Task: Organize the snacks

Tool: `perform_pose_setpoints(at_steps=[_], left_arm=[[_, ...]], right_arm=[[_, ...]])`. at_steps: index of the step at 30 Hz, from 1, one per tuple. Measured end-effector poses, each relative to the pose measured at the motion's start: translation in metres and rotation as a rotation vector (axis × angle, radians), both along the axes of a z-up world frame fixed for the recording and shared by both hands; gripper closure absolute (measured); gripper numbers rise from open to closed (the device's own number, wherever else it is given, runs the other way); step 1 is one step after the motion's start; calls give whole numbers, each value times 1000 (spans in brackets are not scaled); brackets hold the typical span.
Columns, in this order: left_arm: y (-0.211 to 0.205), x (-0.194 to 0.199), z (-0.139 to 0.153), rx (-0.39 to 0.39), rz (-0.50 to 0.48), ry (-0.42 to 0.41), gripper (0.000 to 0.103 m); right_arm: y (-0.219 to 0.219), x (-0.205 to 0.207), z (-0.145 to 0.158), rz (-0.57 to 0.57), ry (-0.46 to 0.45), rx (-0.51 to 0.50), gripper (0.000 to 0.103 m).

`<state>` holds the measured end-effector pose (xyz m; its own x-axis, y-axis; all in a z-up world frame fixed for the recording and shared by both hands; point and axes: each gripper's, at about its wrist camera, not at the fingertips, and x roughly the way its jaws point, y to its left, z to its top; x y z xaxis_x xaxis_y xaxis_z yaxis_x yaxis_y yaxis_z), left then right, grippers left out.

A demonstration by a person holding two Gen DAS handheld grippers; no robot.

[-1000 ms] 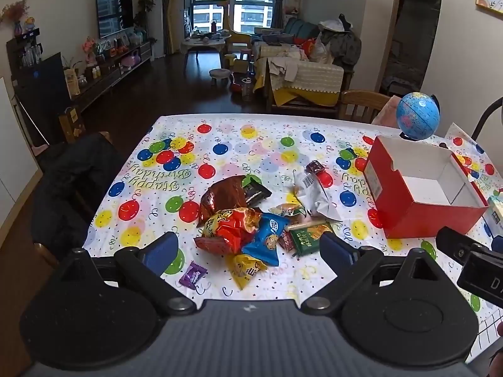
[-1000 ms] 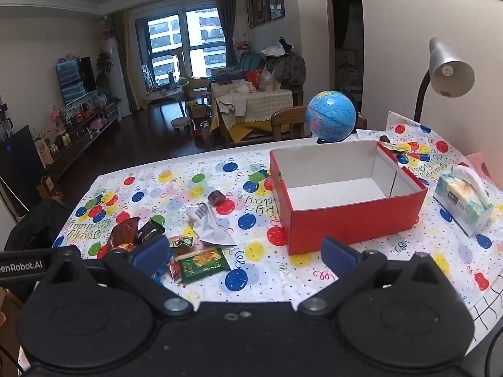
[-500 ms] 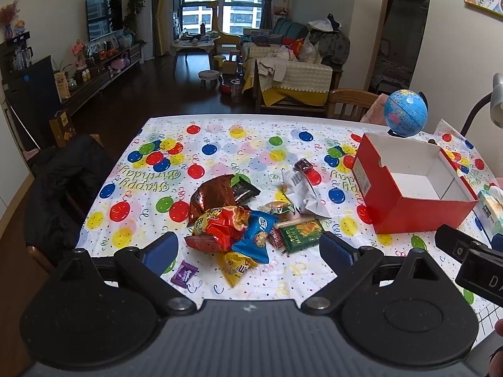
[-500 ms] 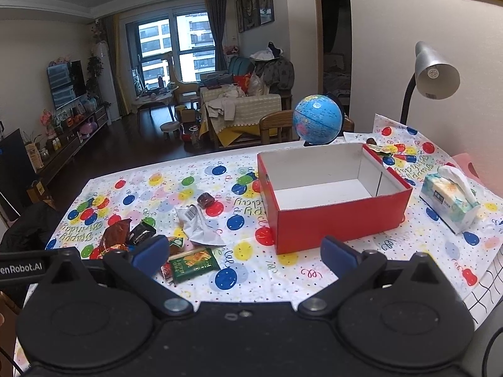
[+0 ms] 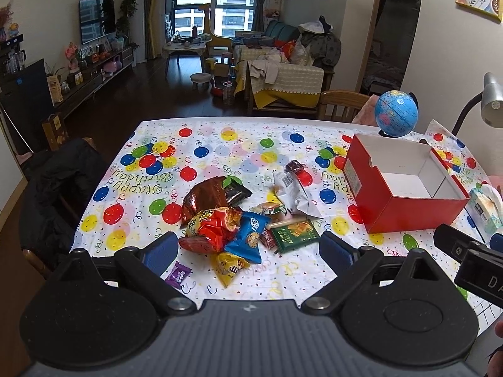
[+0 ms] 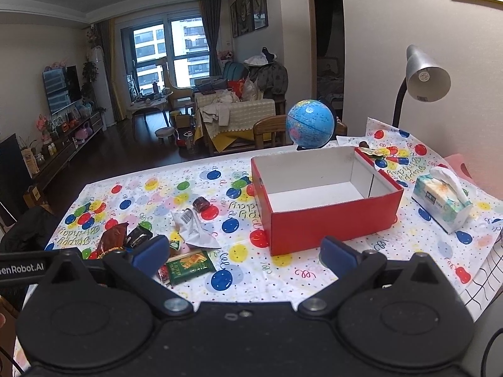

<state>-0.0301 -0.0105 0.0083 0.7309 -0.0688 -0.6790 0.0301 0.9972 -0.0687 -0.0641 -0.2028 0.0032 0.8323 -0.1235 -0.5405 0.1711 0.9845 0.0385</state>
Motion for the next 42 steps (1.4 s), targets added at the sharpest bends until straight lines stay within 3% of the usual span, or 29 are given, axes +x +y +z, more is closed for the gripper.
perform_pose_setpoints(at_steps=[42], left_arm=[[-1, -6, 7, -19, -41, -32, 6]], right_arm=[[-2, -9, 8, -14, -27, -6, 0]])
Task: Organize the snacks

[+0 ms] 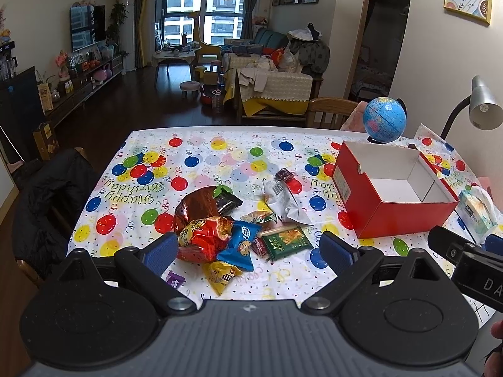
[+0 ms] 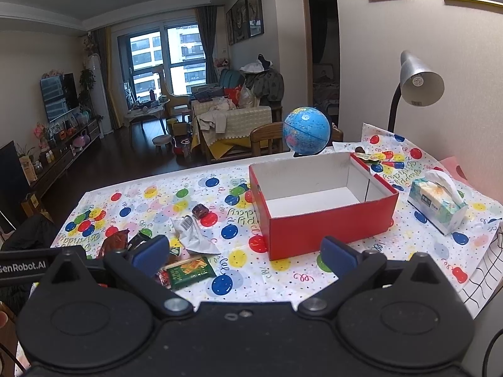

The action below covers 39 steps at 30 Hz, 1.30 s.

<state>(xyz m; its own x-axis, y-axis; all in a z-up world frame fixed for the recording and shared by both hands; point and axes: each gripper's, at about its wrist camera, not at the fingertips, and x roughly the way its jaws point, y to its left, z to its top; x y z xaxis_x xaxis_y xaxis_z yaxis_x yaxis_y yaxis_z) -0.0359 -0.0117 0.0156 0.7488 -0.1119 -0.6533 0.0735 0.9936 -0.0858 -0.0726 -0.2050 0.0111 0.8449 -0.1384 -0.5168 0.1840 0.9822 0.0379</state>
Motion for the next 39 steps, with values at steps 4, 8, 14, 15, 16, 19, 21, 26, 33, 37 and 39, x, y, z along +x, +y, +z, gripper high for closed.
perform_pose_setpoints(at_steps=[4, 8, 14, 15, 16, 19, 21, 26, 33, 37, 39], left_arm=[[6, 5, -4, -14, 8, 10, 6], [11, 14, -12, -17, 28, 37, 6], [24, 36, -33, -38, 85, 114, 6], [26, 40, -37, -39, 97, 125, 6], [29, 43, -40, -43, 107, 134, 6], [38, 56, -52, -40, 148, 160, 6], [43, 65, -60, -40, 170, 183, 6], [55, 88, -78, -29, 221, 224, 6], [55, 118, -100, 12, 170, 263, 7], [55, 134, -112, 18, 138, 292, 7], [54, 141, -117, 32, 130, 305, 7]], right_arm=[[4, 6, -4, 20, 16, 0, 0], [11, 20, -13, 51, 43, 5, 1], [12, 49, -33, 111, 102, 24, 1], [12, 54, -37, 123, 114, 26, 1], [12, 59, -41, 139, 125, 30, 2], [14, 73, -53, 181, 144, 24, 3], [14, 83, -62, 212, 162, 27, 4], [21, 108, -81, 306, 214, 46, 7], [38, 140, -104, 444, 281, 89, 19], [50, 157, -118, 508, 314, 107, 22], [56, 163, -125, 537, 327, 111, 23]])
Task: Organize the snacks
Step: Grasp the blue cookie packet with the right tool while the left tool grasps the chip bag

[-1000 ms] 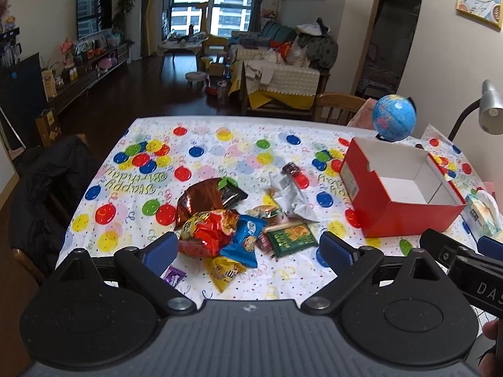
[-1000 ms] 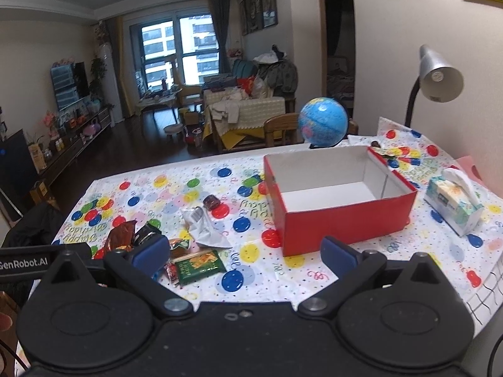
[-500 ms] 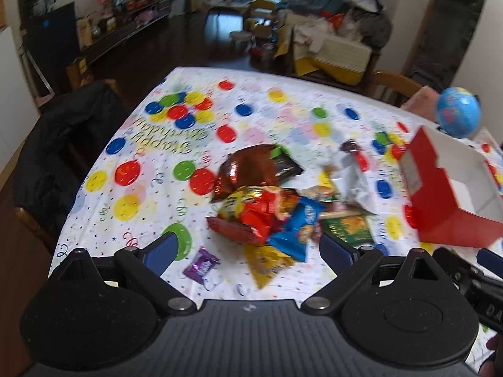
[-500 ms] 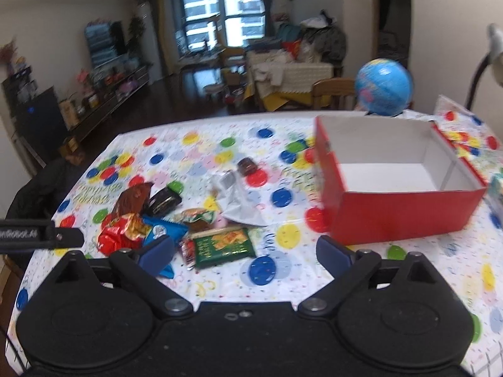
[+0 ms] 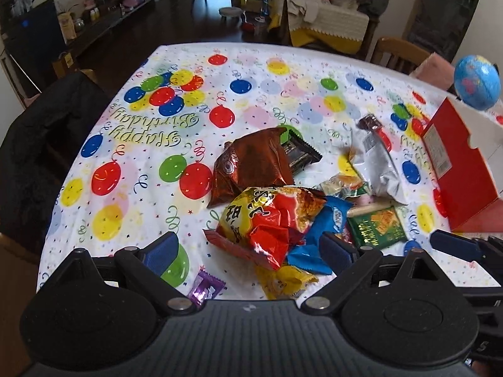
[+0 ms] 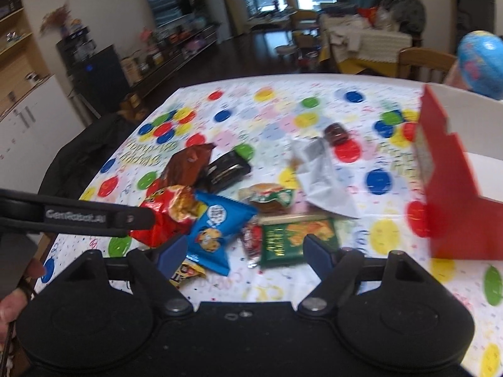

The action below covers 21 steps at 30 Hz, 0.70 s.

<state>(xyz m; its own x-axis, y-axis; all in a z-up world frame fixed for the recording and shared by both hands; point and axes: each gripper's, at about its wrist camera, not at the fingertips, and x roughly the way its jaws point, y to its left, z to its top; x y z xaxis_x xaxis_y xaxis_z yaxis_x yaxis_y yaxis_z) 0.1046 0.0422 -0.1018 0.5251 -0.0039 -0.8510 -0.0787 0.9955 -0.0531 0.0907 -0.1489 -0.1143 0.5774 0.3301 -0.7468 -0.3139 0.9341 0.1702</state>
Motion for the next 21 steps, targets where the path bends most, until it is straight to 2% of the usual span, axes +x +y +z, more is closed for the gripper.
perform_pose_setpoints(at_steps=[6, 12, 21], left_arm=[[-4, 16, -10, -2, -41, 22, 7], [2, 28, -20, -39, -34, 58, 9], [30, 45, -39, -197, 44, 143, 12]], right_arm=[[16, 18, -18, 58, 21, -9, 26], [22, 35, -31, 80, 72, 40, 30], [19, 57, -49, 53, 169, 140, 40]])
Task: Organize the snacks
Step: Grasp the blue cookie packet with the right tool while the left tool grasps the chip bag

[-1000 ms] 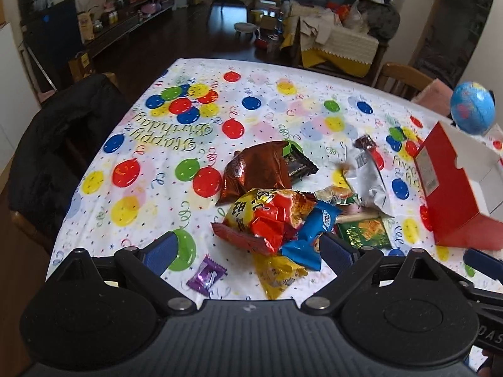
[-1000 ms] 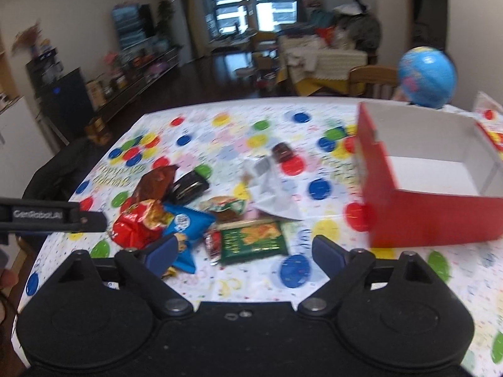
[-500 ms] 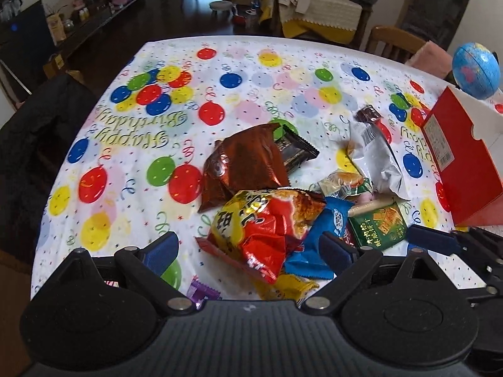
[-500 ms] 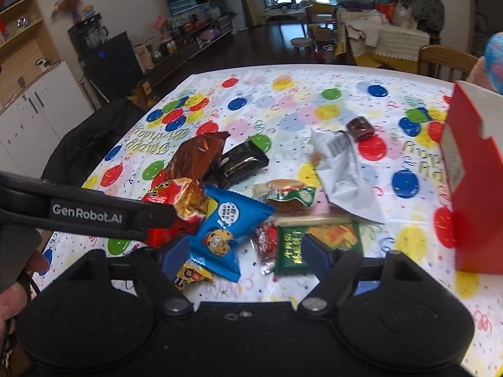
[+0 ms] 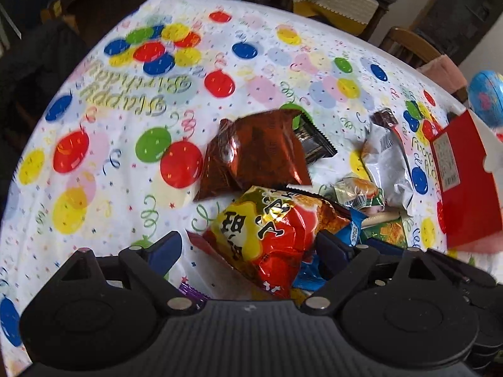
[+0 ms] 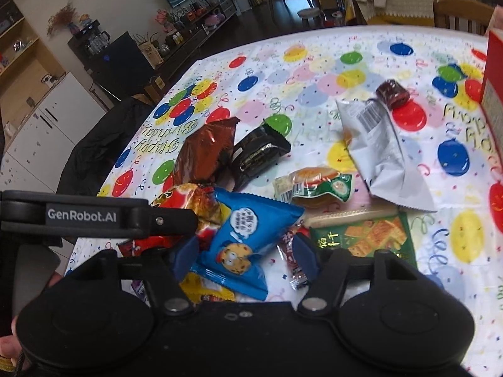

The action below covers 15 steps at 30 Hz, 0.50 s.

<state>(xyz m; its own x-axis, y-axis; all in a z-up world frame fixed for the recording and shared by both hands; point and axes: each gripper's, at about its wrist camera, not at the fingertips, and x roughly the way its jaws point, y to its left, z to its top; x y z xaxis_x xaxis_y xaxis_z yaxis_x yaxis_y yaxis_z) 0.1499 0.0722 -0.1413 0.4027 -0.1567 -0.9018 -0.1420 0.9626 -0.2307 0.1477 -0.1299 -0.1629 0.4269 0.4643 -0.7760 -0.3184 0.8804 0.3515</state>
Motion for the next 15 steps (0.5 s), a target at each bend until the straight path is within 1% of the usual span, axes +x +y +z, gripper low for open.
perform_pose_setpoints(at_steps=[2, 3, 4, 6, 7, 8, 9, 12, 13, 15], left_arm=[[3, 1, -3, -33, 10, 10, 13], [4, 1, -3, -45, 11, 13, 17], [4, 2, -3, -55, 12, 11, 19], [3, 2, -2, -77, 8, 9, 33], [2, 2, -1, -71, 8, 12, 35], [0, 1, -1, -60, 7, 12, 39], [-1, 1, 0, -56, 6, 9, 41], [-1, -2, 2, -53, 16, 5, 45], [-1, -3, 3, -54, 18, 4, 45], [-3, -6, 5, -46, 15, 0, 46]], right_arm=[[0, 3, -3, 1, 22, 20, 49], [-1, 4, -4, -3, 34, 28, 51], [-2, 5, -6, -6, 44, 42, 55], [-3, 6, -7, -14, 57, 67, 60], [-3, 6, -6, -12, 60, 80, 64], [-3, 6, -5, -11, 58, 80, 66], [-2, 6, -4, -11, 53, 72, 66], [-3, 3, -1, -13, 35, 73, 69], [-4, 1, 0, -15, 30, 73, 71], [-5, -1, 4, -23, 24, 72, 73]])
